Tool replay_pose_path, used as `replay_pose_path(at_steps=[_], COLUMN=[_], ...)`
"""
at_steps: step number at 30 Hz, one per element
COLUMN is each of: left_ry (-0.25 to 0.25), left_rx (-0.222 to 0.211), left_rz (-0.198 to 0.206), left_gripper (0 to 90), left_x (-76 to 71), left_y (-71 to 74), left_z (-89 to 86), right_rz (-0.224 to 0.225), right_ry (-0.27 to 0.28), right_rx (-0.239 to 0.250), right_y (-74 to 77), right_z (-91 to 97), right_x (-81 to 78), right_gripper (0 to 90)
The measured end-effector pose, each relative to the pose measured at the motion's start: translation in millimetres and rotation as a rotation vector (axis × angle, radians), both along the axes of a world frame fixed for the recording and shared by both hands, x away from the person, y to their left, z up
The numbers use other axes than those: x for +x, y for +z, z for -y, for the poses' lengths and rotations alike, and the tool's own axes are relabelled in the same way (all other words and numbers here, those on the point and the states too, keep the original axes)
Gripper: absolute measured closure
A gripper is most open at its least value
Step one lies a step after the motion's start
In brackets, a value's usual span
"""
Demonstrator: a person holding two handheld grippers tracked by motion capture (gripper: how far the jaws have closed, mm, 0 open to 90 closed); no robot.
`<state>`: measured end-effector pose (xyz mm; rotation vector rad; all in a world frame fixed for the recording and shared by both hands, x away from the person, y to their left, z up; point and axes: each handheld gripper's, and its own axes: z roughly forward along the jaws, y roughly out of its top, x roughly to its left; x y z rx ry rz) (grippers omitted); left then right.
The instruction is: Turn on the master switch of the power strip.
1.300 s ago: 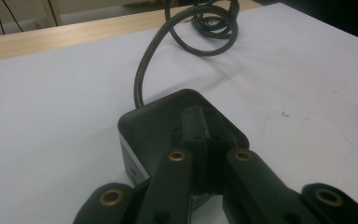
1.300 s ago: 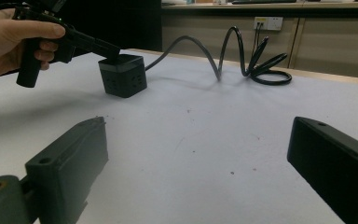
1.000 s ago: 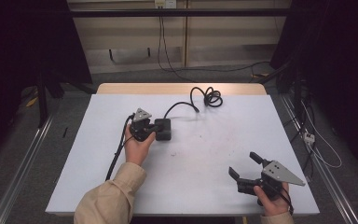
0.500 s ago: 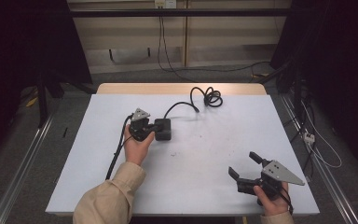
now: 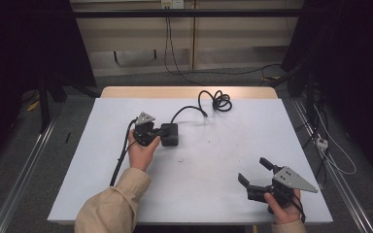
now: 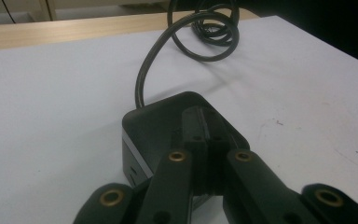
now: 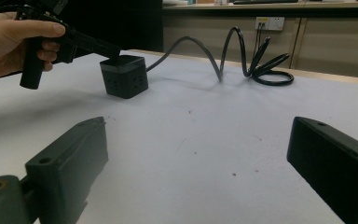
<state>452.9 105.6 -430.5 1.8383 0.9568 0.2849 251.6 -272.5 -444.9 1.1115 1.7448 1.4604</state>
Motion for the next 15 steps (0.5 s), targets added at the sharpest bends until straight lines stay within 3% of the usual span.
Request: replay_pose_path(at_steps=[12, 15], left_ry=[0.007, 0.013], left_rx=[0.002, -0.017], left_rz=[0.002, 0.007], left_gripper=[88.5, 86.9], left_x=[-0.1, -0.4], left_y=[0.5, 2.0], left_z=[-0.3, -0.2], right_rz=[0.000, -0.001], right_ry=[0.003, 0.005], right_rx=[-0.001, -0.001], right_y=[0.0, -0.2], right_z=[-0.3, -0.5], right_x=[0.6, 0.8], right_gripper=[4.5, 4.5])
